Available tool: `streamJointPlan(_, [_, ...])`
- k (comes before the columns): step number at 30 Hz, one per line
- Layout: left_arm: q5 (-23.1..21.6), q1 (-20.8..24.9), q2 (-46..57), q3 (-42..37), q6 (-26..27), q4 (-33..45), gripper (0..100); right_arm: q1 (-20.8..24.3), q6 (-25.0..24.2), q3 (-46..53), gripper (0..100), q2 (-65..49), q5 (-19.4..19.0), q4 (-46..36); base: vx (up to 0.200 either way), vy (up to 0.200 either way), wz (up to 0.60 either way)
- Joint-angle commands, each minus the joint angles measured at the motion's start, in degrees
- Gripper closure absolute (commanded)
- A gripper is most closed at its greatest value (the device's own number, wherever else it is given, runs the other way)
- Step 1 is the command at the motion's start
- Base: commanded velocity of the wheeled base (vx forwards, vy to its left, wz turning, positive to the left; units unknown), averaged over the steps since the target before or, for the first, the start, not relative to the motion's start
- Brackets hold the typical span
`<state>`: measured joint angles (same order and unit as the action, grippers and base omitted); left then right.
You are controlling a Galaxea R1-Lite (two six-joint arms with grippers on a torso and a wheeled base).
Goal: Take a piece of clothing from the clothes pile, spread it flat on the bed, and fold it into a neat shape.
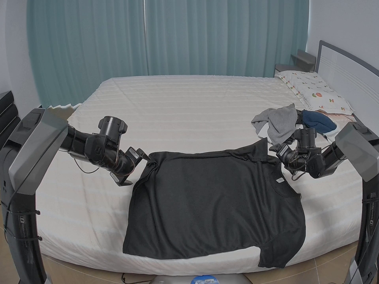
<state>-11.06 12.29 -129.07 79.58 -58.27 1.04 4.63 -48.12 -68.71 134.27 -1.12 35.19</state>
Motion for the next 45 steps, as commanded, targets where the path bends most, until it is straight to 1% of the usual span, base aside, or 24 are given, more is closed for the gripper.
streamJointPlan(1, [-1.8,1.2,12.3,-23.2,-0.4,-16.4,0,-1.7,-1.1,21.8,0,-11.5,-6.8,14.4,0.0,0.0,0.0])
streamJointPlan(3, [-2.3,0.9,13.6,-28.5,-0.8,-20.7,0,-3.2,-1.2,25.6,0,-12.0,-9.1,18.0,0.0,0.0,0.0])
streamJointPlan(4, [-2.3,0.8,13.7,-29.0,-0.9,-21.1,0,-3.3,-1.2,25.7,0,-12.0,-9.2,18.2,0.0,0.0,0.0])
streamJointPlan(5, [-3.2,0.5,14.5,-32.9,-1.5,-24.1,0,-4.5,-1.1,26.9,0,-11.4,-11.3,19.7,0.0,0.0,0.0])
streamJointPlan(6, [-3.5,0.5,15.1,-34.7,-2.3,-25.7,0,-5.0,-1.2,27.0,0,-11.2,-11.8,19.8,0.0,0.0,0.0])
streamJointPlan(10, [-4.2,1.0,15.6,-40.9,-5.7,-32.8,0,-6.1,-1.3,27.1,0,-11.2,-12.5,19.6,0.0,0.0,0.0])
streamJointPlan(13, [-4.4,1.1,15.3,-44.9,-5.7,-37.8,0,-6.2,-1.4,27.6,0,-10.5,-12.7,19.6,0.0,0.0,0.0])
streamJointPlan(15, [-4.4,1.1,15.7,-46.7,-5.8,-40.3,0,-6.2,-1.5,27.5,0,-9.5,-13.4,19.7,0.0,-0.2,0.0])
streamJointPlan(20, [-4.6,1.2,16.0,-49.3,-5.8,-41.4,0,-6.0,-1.5,27.2,0,-7.6,-13.5,19.7,0.0,-0.2,0.0])
streamJointPlan(28, [-5.0,1.7,15.7,-50.2,-6.3,-41.5,0,-5.7,-1.5,27.7,0,-7.3,-13.6,19.6,0.0,-0.2,0.0])
streamJointPlan(36, [-4.9,1.7,15.8,-50.6,-6.4,-41.5,0,-5.2,-1.5,28.5,0,-7.4,-13.6,19.6,0.0,0.0,0.0])
streamJointPlan(45, [-4.4,1.7,16.1,-50.8,-6.5,-41.4,0,-3.6,-1.1,29.4,0,-7.5,-13.5,19.5,-0.2,0.0,0.0])
